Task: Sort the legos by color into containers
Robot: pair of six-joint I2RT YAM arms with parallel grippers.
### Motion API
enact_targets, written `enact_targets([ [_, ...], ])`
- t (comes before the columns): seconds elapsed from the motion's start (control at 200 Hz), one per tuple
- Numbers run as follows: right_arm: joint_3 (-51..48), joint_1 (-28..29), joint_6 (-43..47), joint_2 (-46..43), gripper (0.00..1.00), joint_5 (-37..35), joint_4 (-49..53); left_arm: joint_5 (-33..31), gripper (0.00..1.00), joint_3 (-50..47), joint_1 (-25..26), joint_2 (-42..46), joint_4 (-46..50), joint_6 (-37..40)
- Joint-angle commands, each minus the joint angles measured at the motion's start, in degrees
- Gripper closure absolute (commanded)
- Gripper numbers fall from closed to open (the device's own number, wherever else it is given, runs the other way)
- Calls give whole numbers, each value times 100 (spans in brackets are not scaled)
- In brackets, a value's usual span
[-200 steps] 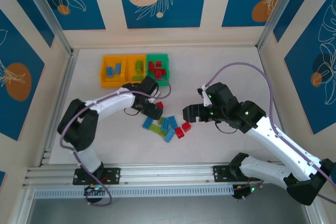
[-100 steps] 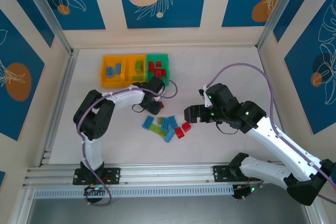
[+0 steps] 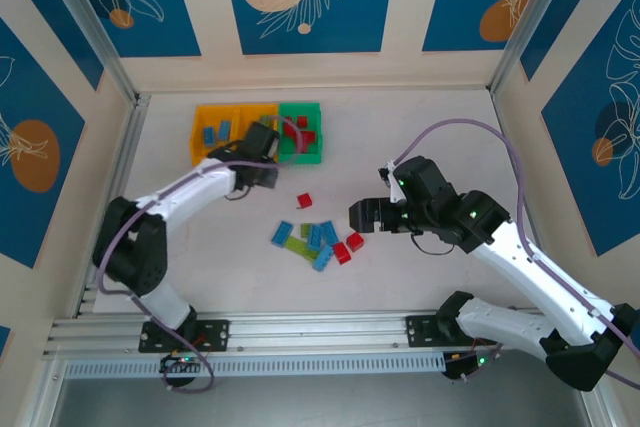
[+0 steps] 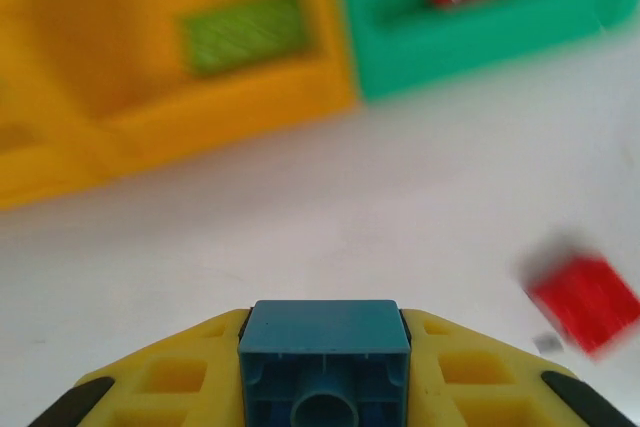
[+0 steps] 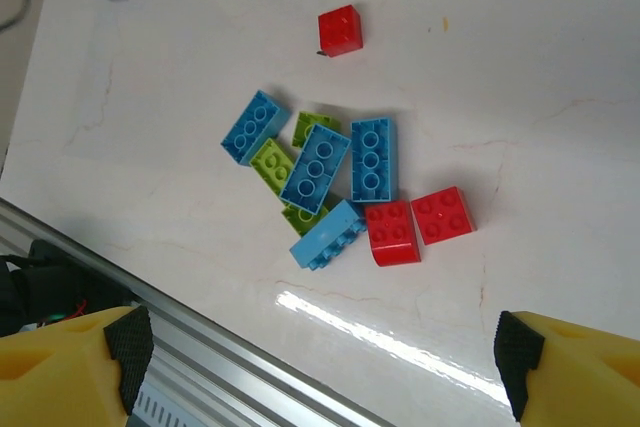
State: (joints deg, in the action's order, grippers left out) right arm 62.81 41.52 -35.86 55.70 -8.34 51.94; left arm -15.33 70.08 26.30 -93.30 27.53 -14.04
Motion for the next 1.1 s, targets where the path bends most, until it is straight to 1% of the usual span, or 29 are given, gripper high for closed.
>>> enact_targets([
  [0.0,86,-33,-154,-51,9,-54,79,-240,73,305,-791,-125,-288,-669],
  [0.095,48,-39,-184,-9,9,-14,53,-296,75,999,-1316,-744,-177,-775],
  [0.16,51,-38,-185,9,9,16,36,-276,75,1577,-1565,-1287,-73,-765],
  [0.265,103,-38,-183,10,9,4,87,-81,69,2589,-1844,-2128,288,-749],
  [0.33,111,-40,-211,-16,9,-47,143,154,63,2958,-1942,-2417,359,-705],
  [0.395,91,-43,-253,-48,9,-95,158,301,49,3143,-1964,-2492,400,-663],
  [0.44,68,-43,-300,-55,9,-138,159,391,46,3128,-1965,-2422,379,-648],
  [0.54,14,-43,-404,16,9,-251,131,714,41,2699,-1962,-1890,120,-720],
  [0.615,-14,-47,-422,153,9,-295,87,1087,41,2264,-1936,-1317,17,-915],
  [0.685,0,-30,-392,414,9,-282,5,1473,41,1719,-1820,-581,-124,-1036],
  [0.74,59,0,-354,666,9,-287,-73,1599,41,1264,-1605,65,-288,-993],
  [0.82,209,70,-262,1168,9,-335,-198,1519,41,709,-1104,965,-358,-738],
  [0.885,338,128,-196,1571,9,-438,-335,1418,41,410,-643,1610,-134,-496],
  [0.965,524,174,-87,2125,9,-484,-570,1463,41,97,-175,2310,264,-134],
  [1.03,755,207,0,2630,9,-510,-692,1703,41,-139,14,2833,640,194],
  [1.095,1102,270,87,3214,9,-536,-723,2096,40,-316,50,3296,1061,537],
])
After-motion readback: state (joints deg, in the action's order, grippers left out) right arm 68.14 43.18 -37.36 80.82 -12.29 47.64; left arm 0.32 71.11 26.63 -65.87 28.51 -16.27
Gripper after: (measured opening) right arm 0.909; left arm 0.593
